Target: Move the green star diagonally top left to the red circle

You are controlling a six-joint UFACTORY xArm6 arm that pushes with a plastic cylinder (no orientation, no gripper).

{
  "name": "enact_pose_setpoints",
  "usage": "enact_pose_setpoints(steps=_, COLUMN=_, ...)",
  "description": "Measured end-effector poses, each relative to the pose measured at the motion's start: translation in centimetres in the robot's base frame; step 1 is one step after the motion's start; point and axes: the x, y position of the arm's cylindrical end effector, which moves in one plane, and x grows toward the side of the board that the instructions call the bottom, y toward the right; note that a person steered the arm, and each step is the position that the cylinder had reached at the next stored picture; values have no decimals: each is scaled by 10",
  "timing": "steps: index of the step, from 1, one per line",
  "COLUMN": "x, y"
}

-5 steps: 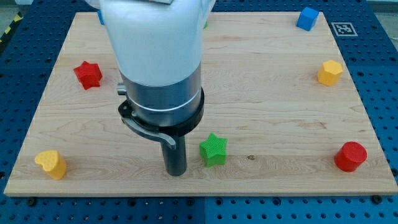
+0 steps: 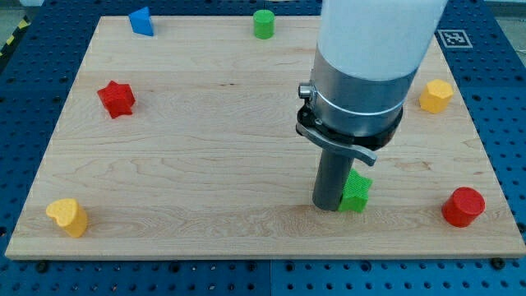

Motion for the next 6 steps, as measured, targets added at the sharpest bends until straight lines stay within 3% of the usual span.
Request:
enact_pose_setpoints(steps=3, x=28, y=10)
enact_pose_setpoints(steps=6, x=-31, y=47)
